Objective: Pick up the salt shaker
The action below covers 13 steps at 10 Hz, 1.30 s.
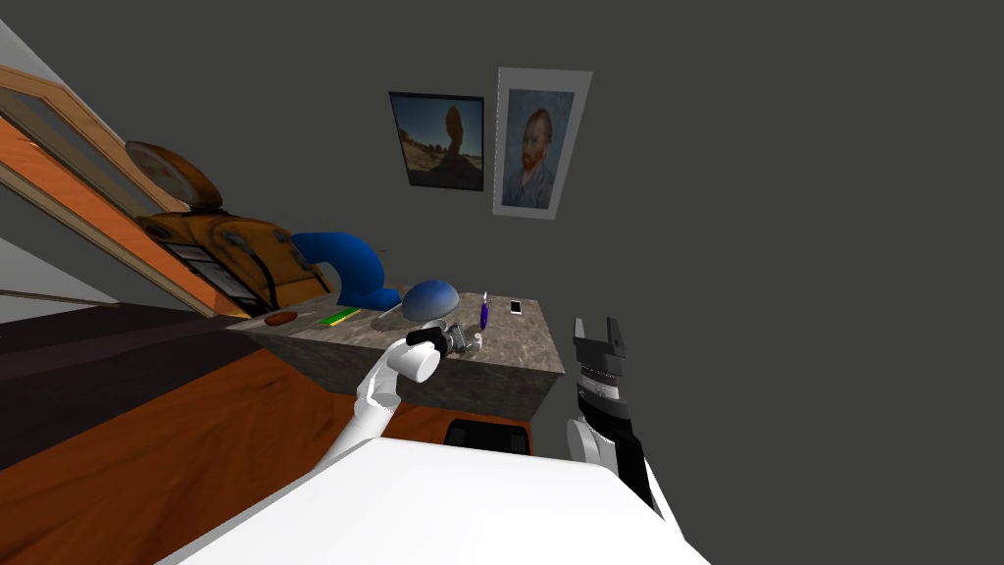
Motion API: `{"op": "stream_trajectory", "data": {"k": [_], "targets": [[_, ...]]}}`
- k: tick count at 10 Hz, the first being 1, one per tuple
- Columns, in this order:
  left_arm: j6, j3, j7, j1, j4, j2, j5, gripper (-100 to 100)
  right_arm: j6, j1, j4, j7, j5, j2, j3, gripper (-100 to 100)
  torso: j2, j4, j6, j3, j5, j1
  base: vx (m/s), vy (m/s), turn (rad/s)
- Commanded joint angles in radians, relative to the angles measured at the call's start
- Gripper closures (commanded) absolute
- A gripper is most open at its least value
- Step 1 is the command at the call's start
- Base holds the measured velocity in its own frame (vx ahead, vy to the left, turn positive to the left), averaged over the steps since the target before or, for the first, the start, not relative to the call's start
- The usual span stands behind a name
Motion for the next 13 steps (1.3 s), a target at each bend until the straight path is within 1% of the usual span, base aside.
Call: {"op": "stream_trajectory", "data": {"k": [1,3,6,9,10,11,12,13], "targets": [[0.028,-0.009,0.05,0.0,0.01,0.001,0.016,-100,0.0,0.0,0.0,0.0,0.0,0.0,0.0,0,0.0,0.0,0.0,0.0,0.0,0.0,0.041,0.01,-0.017],[0.062,-0.019,0.108,0.002,0.014,0.004,0.036,-100,0.0,0.0,0.0,0.0,0.0,0.0,0.0,0,-0.001,0.0,0.0,0.0,0.0,0.0,0.044,0.009,-0.015],[0.104,-0.032,0.176,0.004,0.016,0.006,0.062,-100,0.0,0.0,0.0,0.0,0.0,0.0,0.0,0,0.0,0.0,0.0,0.0,0.0,-0.001,0.038,-0.004,-0.017],[0.139,-0.046,0.226,0.003,0.017,0.004,0.083,-100,0.0,0.0,0.0,0.0,0.0,0.0,0.0,0,0.0,0.0,0.0,0.0,0.0,-0.002,0.032,-0.019,-0.021],[0.129,-0.042,0.213,0.001,0.019,0.005,0.078,-100,0.0,0.0,0.0,0.0,0.0,0.0,0.0,0,0.0,0.0,0.0,0.0,-0.001,-0.003,0.016,-0.014,-0.004],[0.133,-0.042,0.217,0.001,0.019,0.005,0.079,0,0.0,0.0,0.0,0.0,0.0,0.0,0.0,0,0.001,0.0,0.0,0.001,0.0,-0.002,0.0,0.0,0.0],[0.108,-0.04,0.204,-0.003,0.051,-0.003,0.077,-100,0.0,0.0,0.0,0.0,0.0,0.0,0.0,0,0.002,0.0,0.0,0.001,0.0,-0.001,0.015,-0.011,-0.01],[0.096,-0.039,0.197,-0.005,0.067,-0.007,0.076,-100,0.0,0.0,0.0,0.0,0.0,0.0,0.0,0,0.002,0.0,0.0,0.001,0.0,-0.001,0.019,-0.018,-0.012]]}}
